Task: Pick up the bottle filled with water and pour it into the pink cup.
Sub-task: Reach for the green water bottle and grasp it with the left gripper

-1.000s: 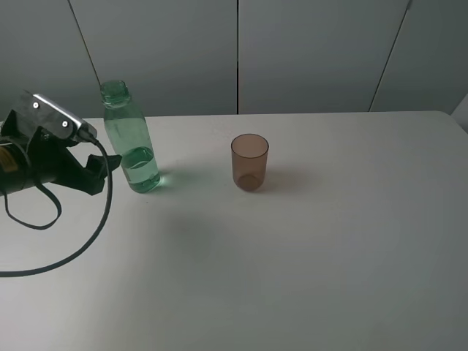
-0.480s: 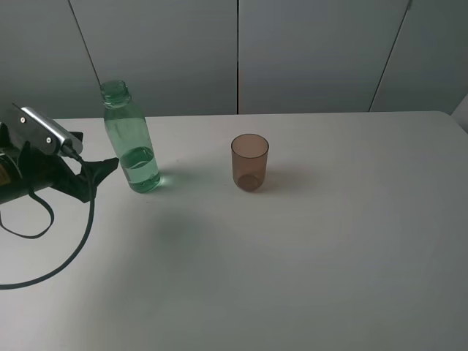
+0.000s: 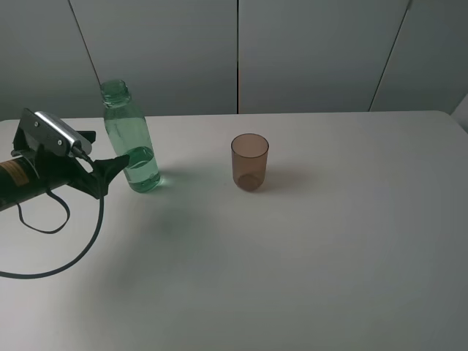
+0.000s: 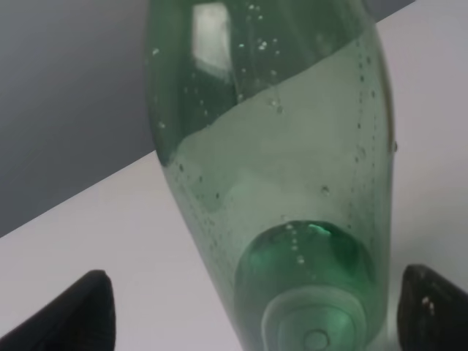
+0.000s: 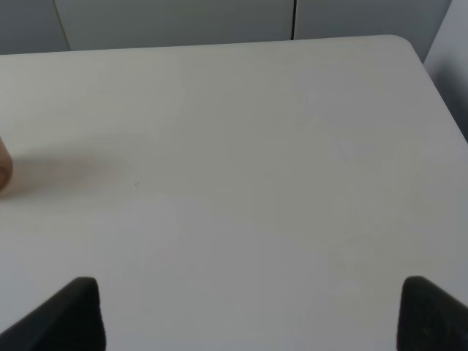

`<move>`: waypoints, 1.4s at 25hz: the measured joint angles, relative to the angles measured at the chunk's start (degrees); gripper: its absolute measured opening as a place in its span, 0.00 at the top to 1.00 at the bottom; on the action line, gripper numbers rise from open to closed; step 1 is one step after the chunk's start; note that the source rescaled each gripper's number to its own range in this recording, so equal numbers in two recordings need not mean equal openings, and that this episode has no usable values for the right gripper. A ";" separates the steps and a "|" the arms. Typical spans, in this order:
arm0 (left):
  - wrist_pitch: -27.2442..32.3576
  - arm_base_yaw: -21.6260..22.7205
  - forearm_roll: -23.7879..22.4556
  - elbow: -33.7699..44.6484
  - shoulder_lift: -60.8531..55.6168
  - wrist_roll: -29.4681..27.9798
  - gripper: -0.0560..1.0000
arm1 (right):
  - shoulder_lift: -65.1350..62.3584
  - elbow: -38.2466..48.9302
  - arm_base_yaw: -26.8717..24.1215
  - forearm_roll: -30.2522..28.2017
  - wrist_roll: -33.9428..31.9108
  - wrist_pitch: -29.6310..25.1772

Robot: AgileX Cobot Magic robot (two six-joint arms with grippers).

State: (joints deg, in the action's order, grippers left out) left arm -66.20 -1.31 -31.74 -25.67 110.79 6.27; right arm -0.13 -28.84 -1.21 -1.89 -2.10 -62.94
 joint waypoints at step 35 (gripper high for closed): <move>-2.10 -5.72 -0.84 -12.46 11.14 -1.26 0.01 | 0.00 0.00 0.00 0.00 0.00 0.00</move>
State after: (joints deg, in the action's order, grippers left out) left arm -68.30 -7.03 -32.58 -38.13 121.92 5.01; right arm -0.13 -28.84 -1.21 -1.89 -2.10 -62.94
